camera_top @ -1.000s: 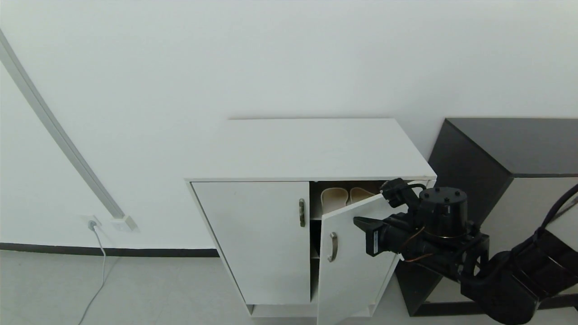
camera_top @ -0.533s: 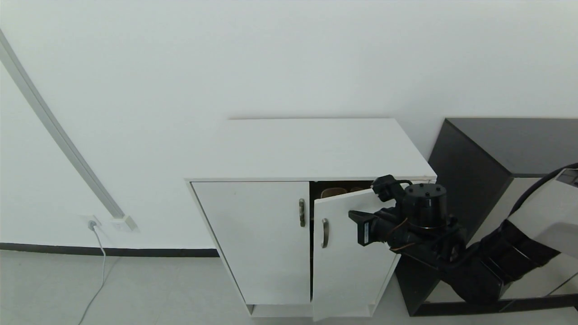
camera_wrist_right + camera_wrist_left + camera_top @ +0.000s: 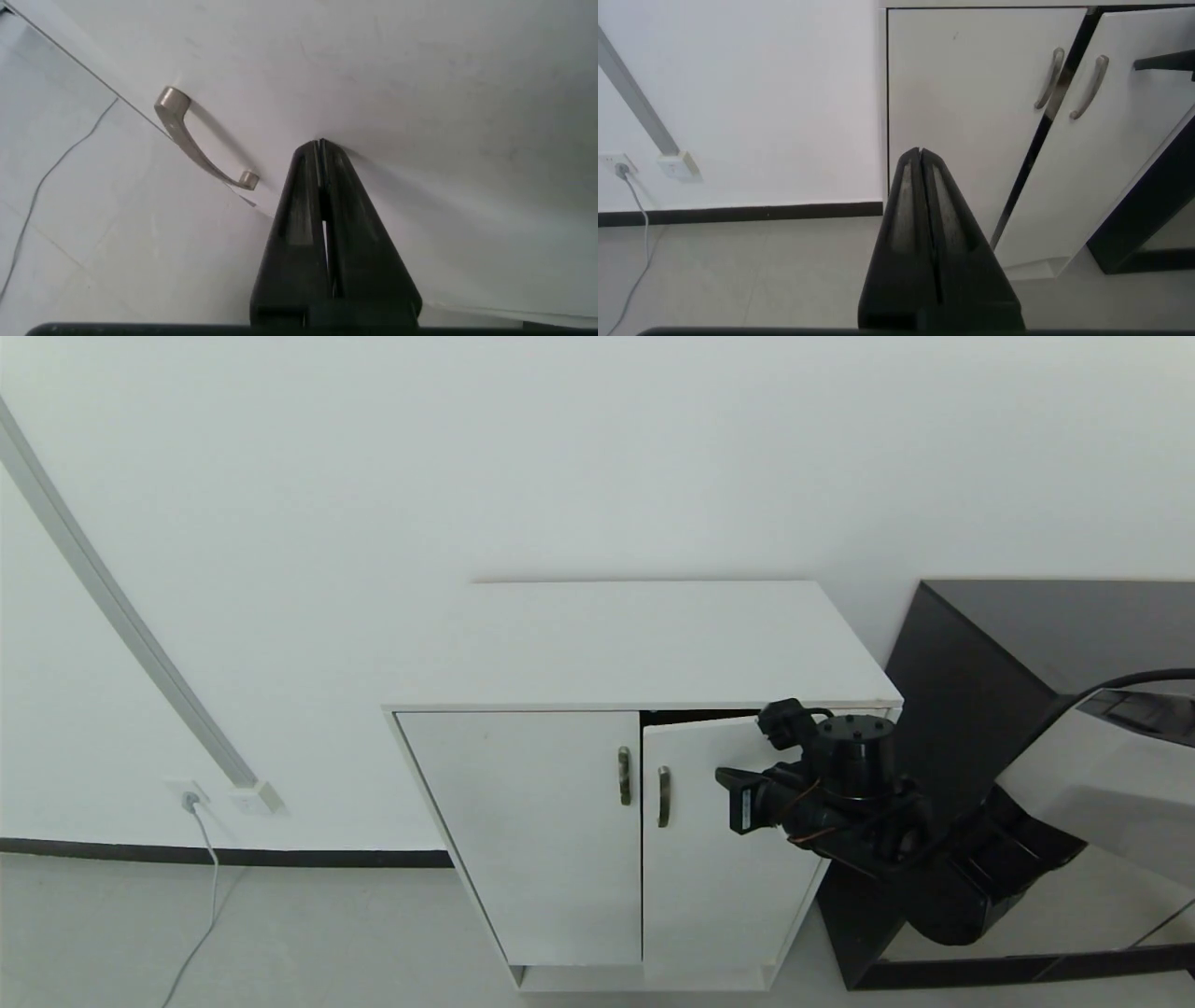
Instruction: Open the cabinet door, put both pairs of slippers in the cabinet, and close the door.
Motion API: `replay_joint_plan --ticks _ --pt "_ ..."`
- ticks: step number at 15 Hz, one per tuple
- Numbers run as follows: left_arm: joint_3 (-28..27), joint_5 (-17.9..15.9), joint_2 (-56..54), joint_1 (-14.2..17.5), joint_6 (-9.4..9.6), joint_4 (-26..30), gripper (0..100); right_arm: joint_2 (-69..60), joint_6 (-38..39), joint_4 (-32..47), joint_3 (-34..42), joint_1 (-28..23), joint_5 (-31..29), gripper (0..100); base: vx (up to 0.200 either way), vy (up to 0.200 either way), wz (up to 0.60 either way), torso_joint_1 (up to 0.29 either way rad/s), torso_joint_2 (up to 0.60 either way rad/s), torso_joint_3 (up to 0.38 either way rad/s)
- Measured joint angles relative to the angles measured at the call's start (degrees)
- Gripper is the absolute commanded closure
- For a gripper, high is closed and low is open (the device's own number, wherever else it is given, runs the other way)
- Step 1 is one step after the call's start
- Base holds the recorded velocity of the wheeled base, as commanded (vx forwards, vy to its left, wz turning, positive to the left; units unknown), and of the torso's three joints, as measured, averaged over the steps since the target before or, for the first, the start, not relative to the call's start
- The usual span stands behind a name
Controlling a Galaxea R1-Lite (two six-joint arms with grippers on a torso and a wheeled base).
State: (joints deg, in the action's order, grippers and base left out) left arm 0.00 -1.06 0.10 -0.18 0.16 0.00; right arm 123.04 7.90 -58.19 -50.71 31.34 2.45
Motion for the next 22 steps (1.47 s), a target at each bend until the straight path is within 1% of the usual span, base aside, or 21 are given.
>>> replay_joint_plan --ticks 9,19,22 --pt "0.0 0.0 0.0 0.0 0.0 0.0 100 3.1 0.0 0.0 -3.2 -1.6 -0.1 100 0.0 0.0 0.0 0.0 0.0 0.0" --pt "0.0 0.0 0.0 0.0 0.02 0.0 100 5.0 0.0 1.5 -6.9 -1.9 -0.2 100 0.0 0.0 0.0 0.0 0.0 0.0" --pt "0.0 0.0 0.0 0.0 0.02 0.0 100 4.9 0.0 1.5 -6.7 -1.9 -0.5 100 0.0 0.0 0.0 0.0 0.0 0.0"
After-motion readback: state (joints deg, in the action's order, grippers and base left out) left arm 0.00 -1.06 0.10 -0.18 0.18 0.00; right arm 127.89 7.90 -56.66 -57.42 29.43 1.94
